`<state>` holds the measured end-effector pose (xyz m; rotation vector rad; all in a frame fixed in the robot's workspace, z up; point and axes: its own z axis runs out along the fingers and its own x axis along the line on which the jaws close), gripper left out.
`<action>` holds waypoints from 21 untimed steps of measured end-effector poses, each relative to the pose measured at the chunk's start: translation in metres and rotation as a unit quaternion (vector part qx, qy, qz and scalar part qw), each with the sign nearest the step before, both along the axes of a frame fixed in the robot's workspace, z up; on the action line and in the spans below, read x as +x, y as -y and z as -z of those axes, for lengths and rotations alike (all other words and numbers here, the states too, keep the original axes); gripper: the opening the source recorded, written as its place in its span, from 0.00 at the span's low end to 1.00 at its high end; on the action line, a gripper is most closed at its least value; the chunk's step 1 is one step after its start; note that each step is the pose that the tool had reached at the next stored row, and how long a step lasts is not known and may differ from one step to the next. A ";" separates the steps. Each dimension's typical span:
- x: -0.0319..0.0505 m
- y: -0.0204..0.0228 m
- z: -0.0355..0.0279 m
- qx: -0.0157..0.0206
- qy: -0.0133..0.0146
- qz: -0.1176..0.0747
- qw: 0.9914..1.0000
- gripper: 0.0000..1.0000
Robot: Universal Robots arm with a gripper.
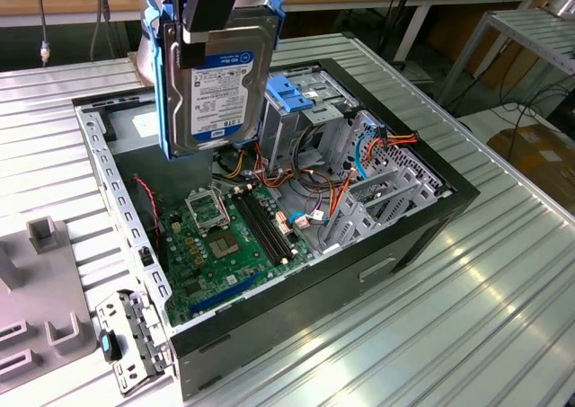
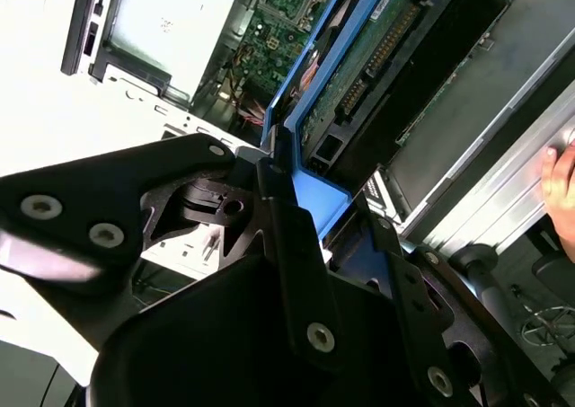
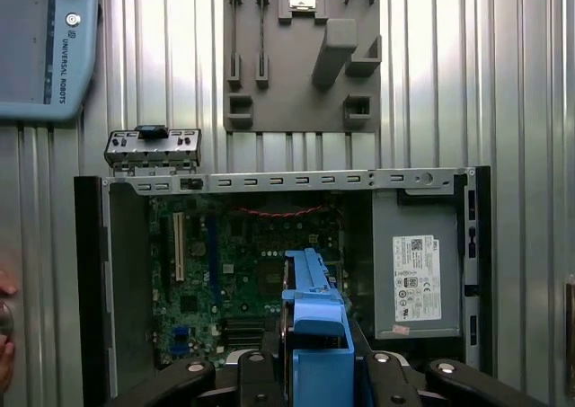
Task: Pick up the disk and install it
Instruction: 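Insert the disk into the insertion slot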
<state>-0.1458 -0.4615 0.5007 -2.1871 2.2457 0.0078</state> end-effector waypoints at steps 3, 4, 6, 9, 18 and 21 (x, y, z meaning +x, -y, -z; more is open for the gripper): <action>0.0001 0.0035 0.0000 0.000 0.000 0.000 1.000 0.37; 0.0001 0.0044 0.0001 0.000 0.000 0.000 1.000 0.37; 0.0001 0.0072 0.0003 0.000 0.000 0.000 1.000 0.37; 0.0001 0.0100 0.0004 0.000 0.000 0.000 1.000 0.37; 0.0006 0.0224 0.0009 0.000 0.000 0.000 1.000 0.37; 0.0051 0.0255 0.0011 0.000 0.000 0.000 1.000 0.37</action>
